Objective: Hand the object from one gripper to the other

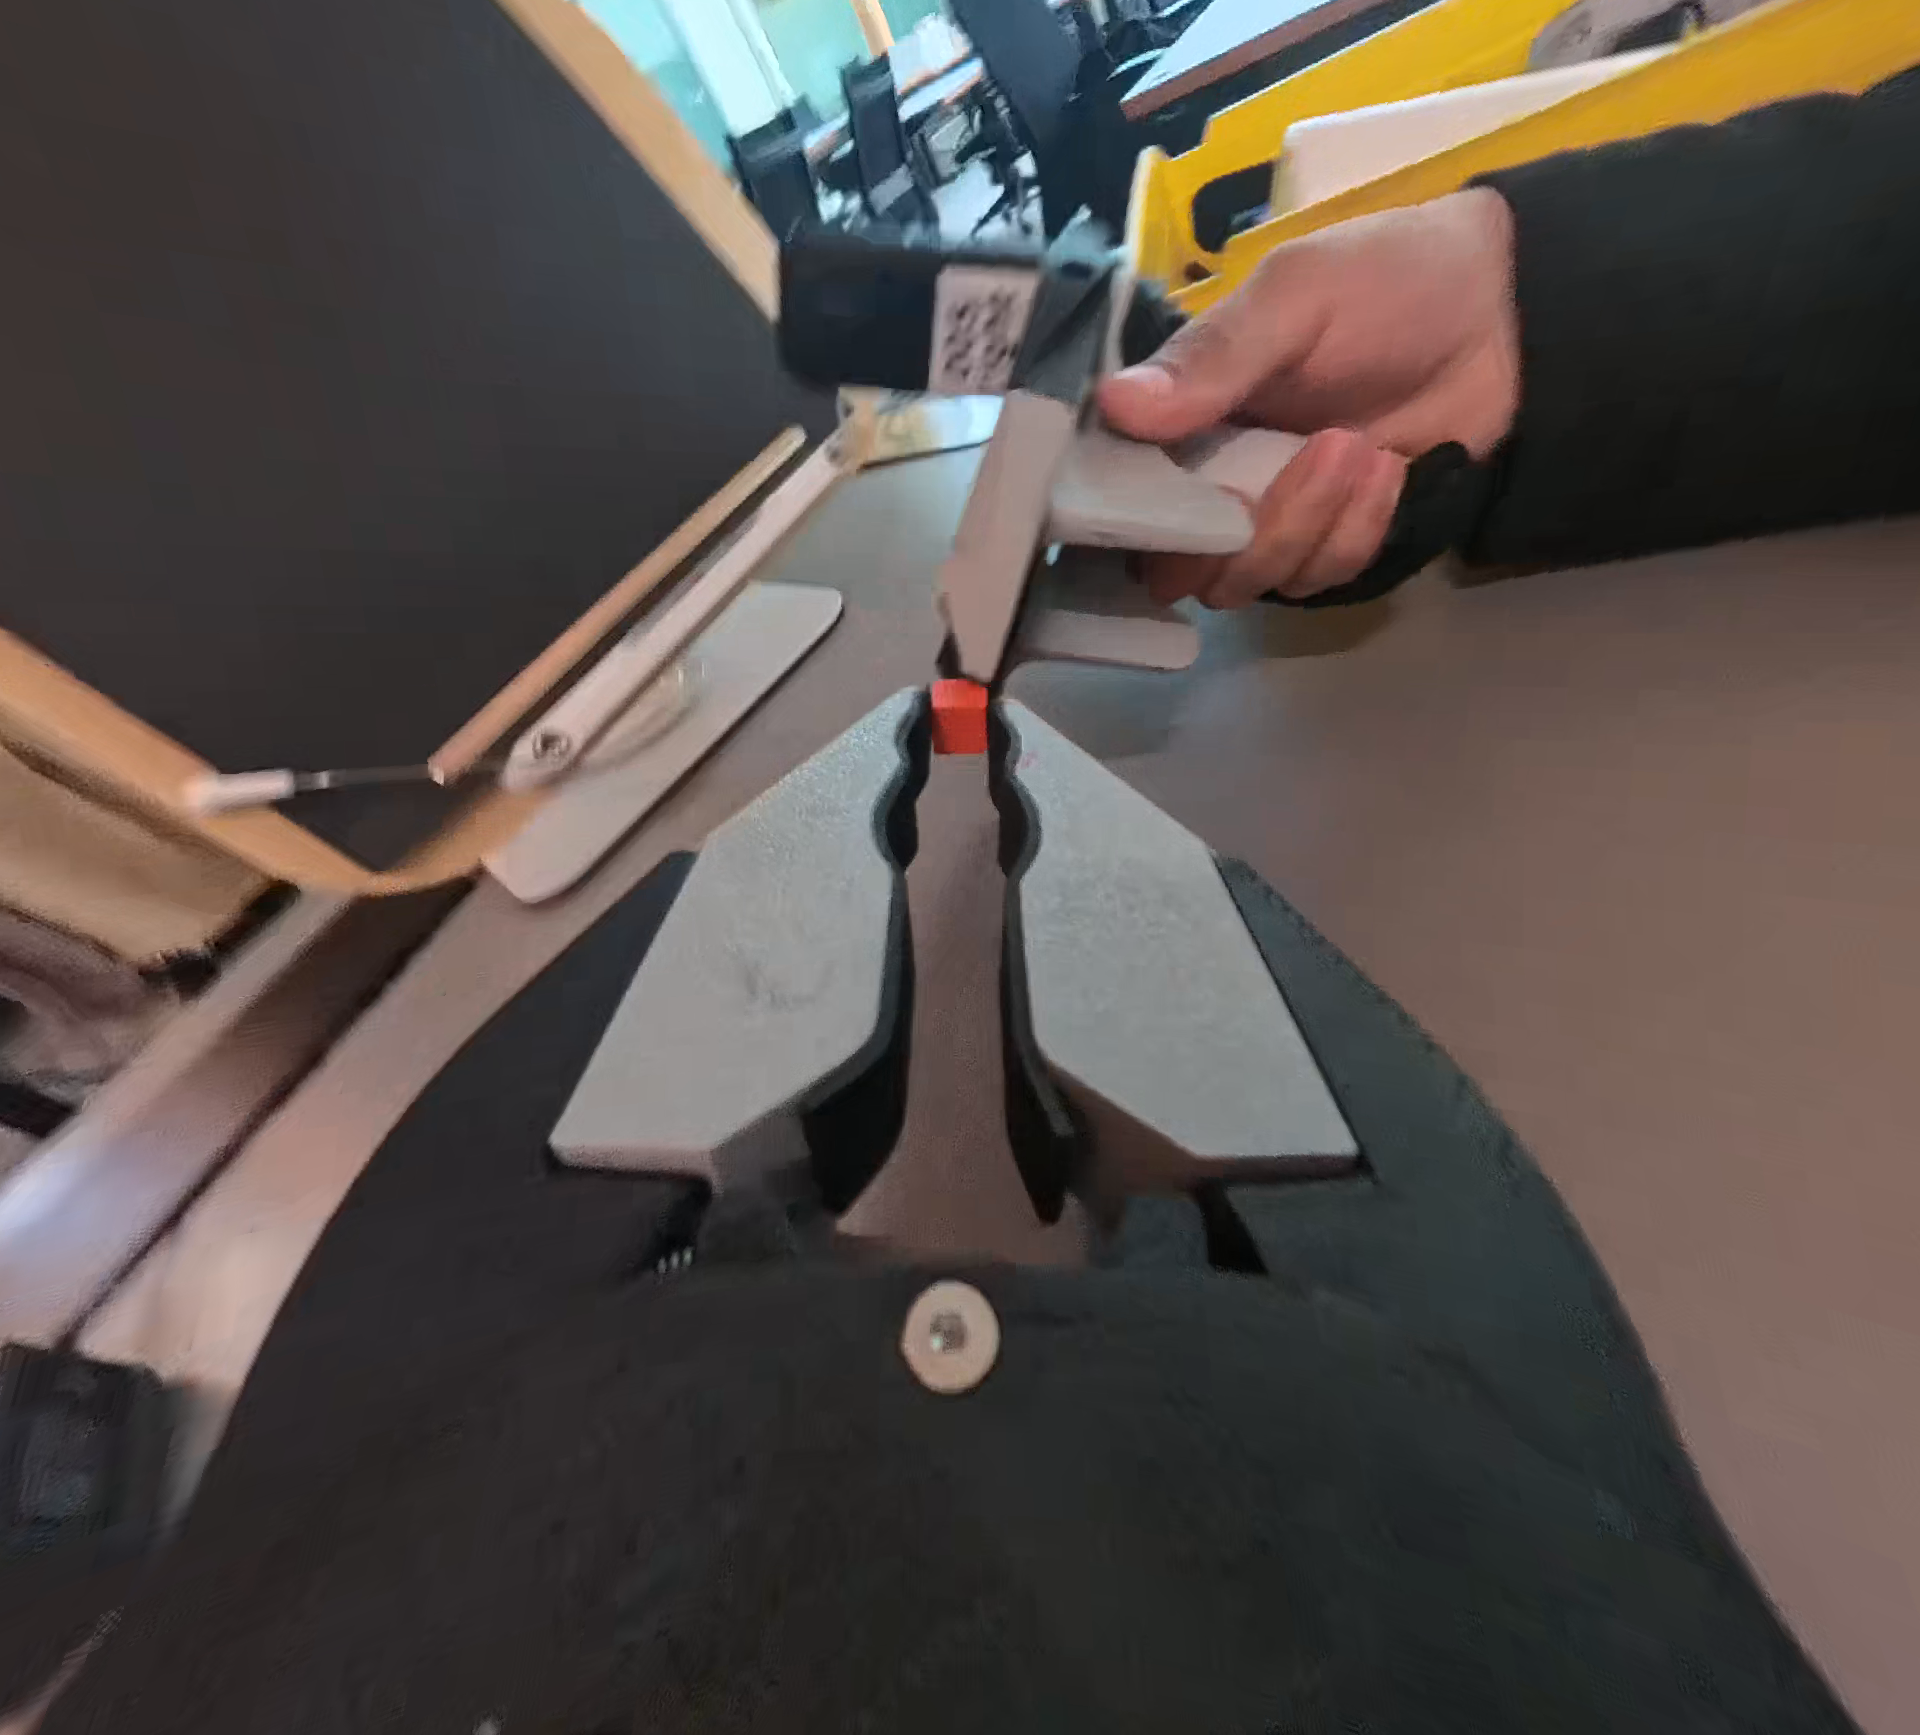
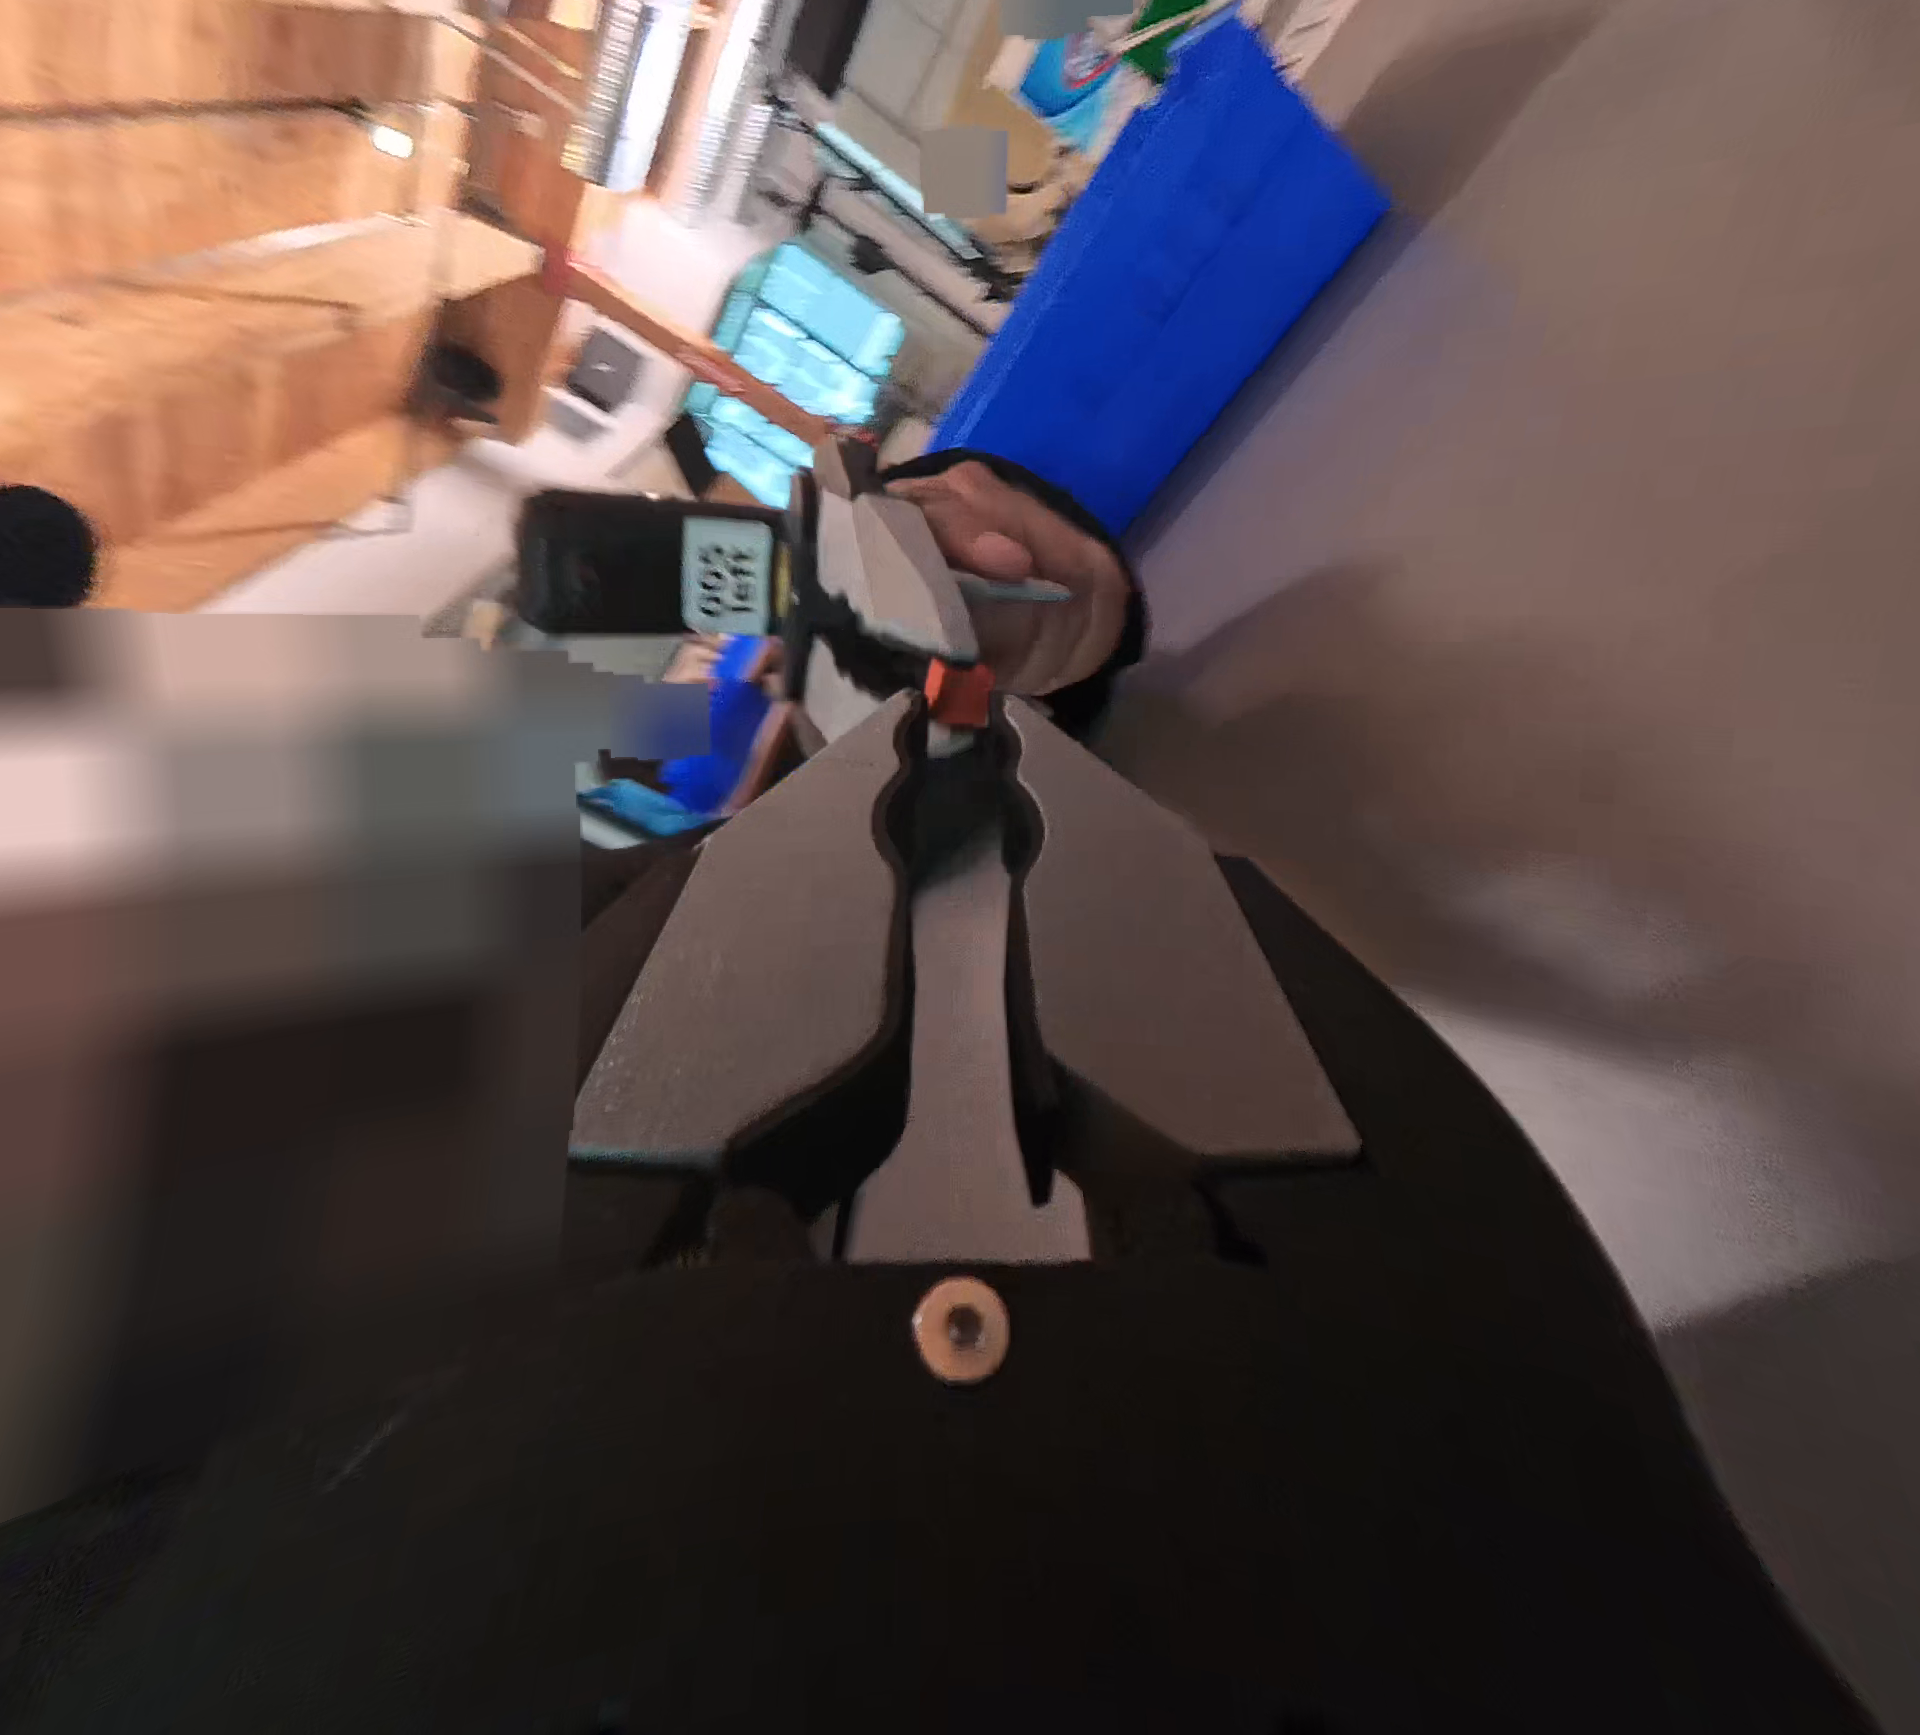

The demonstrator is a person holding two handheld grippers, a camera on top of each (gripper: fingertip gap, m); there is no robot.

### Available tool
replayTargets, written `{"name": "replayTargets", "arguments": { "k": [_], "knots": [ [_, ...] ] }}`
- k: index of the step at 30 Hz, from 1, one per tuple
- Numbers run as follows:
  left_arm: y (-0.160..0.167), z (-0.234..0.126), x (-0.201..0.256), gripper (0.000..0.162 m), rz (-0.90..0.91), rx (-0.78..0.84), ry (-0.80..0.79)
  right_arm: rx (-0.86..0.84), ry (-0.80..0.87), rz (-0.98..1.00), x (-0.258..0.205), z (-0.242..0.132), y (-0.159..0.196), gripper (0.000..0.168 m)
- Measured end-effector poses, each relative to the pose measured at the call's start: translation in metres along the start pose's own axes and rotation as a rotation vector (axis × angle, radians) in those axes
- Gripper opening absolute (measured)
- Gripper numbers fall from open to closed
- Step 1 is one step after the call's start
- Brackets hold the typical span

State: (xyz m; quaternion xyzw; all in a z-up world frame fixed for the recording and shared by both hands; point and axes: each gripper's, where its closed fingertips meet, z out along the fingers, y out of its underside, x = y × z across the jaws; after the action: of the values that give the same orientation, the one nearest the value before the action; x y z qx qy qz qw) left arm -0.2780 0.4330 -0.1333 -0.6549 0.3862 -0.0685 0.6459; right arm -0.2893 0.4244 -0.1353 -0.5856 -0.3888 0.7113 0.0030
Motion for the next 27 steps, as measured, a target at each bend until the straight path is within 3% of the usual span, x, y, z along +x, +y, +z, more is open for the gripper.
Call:
{"name": "replayTargets", "arguments": {
  "k": [1, 5, 10, 15, 18, 23, 27],
  "knots": [
    [0.004, 0.000, -0.007, 0.008, -0.057, -0.009, -0.008, 0.008, 0.049, -0.051, 0.003, -0.003, -0.003, 0.007],
    [0.007, -0.005, -0.012, 0.008, -0.381, 0.025, 0.111, 0.051, 0.261, -0.247, 0.017, -0.014, -0.017, 0.019],
    [0.001, -0.013, -0.016, 0.008, -0.742, 0.100, 0.262, -0.011, 0.310, -0.571, -0.005, -0.010, -0.015, 0.033],
    [-0.009, -0.020, -0.010, 0.008, -1.121, 0.161, 0.487, -0.094, 0.579, -1.032, -0.007, -0.006, -0.010, 0.032],
    [-0.005, -0.018, -0.002, 0.008, -1.165, 0.130, 0.536, -0.159, 0.654, -1.178, -0.009, 0.003, -0.002, 0.033],
    [-0.007, -0.015, 0.012, 0.008, -1.151, 0.092, 0.583, -0.205, 0.631, -1.216, -0.009, 0.012, 0.008, 0.009],
    [-0.007, -0.016, 0.008, 0.008, -1.126, 0.107, 0.562, -0.194, 0.634, -1.203, -0.009, 0.012, 0.006, 0.008]
  ]
}}
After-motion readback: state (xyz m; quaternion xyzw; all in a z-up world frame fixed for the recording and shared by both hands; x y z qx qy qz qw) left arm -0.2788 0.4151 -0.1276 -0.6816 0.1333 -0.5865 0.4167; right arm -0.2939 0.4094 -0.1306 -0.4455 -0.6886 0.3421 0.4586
